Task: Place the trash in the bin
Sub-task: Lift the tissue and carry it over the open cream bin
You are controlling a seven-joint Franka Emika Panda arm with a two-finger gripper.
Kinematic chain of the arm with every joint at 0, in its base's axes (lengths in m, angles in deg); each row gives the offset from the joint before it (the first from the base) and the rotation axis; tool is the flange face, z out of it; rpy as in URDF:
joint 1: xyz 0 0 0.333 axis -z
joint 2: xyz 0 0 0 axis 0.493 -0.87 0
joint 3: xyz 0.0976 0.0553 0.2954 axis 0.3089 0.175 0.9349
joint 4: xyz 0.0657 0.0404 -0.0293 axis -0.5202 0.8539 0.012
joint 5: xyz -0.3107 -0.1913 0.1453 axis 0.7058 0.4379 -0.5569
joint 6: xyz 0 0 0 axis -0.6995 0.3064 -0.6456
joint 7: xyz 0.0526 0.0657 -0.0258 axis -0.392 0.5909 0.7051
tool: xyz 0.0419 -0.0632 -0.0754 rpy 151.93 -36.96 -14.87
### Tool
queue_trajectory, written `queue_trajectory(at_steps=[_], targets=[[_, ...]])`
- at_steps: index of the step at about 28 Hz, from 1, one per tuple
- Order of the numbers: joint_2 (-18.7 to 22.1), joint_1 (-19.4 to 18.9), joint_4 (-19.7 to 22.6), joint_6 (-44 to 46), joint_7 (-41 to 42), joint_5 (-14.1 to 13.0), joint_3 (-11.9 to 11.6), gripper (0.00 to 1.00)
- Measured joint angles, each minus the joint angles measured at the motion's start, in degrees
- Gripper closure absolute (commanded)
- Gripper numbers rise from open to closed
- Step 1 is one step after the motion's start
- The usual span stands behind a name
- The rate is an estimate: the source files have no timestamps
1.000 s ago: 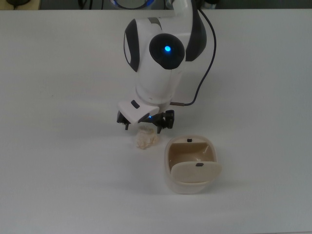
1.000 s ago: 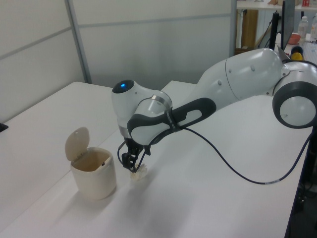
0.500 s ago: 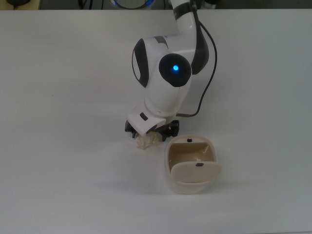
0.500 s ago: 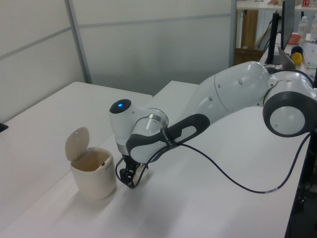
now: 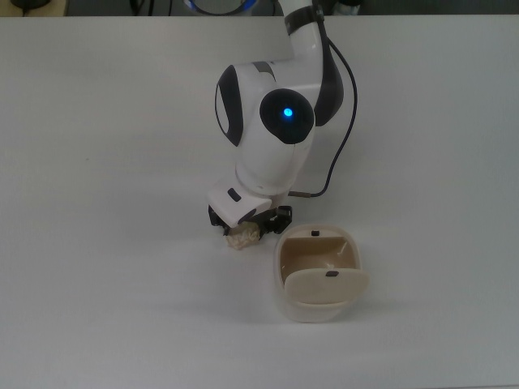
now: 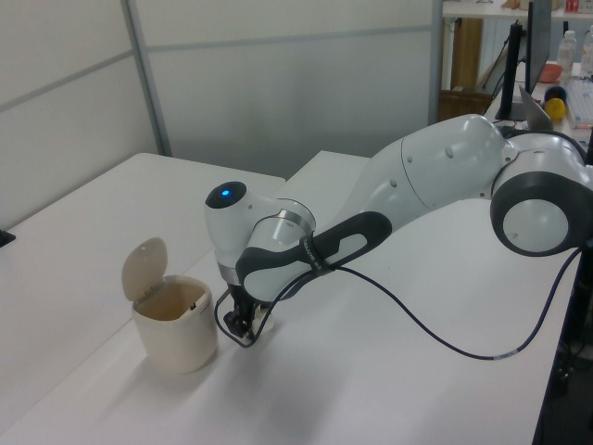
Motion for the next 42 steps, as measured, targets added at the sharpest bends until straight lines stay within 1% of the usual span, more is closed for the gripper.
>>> queue_trajectory(at_steps=[8,12,20,24,27,29,32,38,40,42], targets=[[0.3,0.0,-0.9,0.0,-0.3,0.0,0.0,1.0],[1.7,0.6,-1.6,0.0,-0.9,-0.3,-0.1,1.0],[7.8,4.3,-2.2,0.0,-1.0,-4.4,-0.2,1.0],[9.8,4.7,-2.5,0.0,-1.0,-7.1,-0.2,1.0],[10.1,4.5,-3.3,-0.1,-1.5,-8.5,0.1,1.0],[10.1,4.2,-4.1,-0.8,-2.9,-9.0,0.3,1.0],[10.1,3.6,-4.5,-3.4,-4.6,-9.1,0.7,1.0],[9.1,0.2,-4.5,-12.1,-10.2,-9.1,0.8,1.0],[8.5,-0.9,-4.5,-13.5,-11.3,-9.1,0.8,1.0],[7.8,-1.9,-4.5,-14.4,-12.3,-9.1,0.8,0.82]])
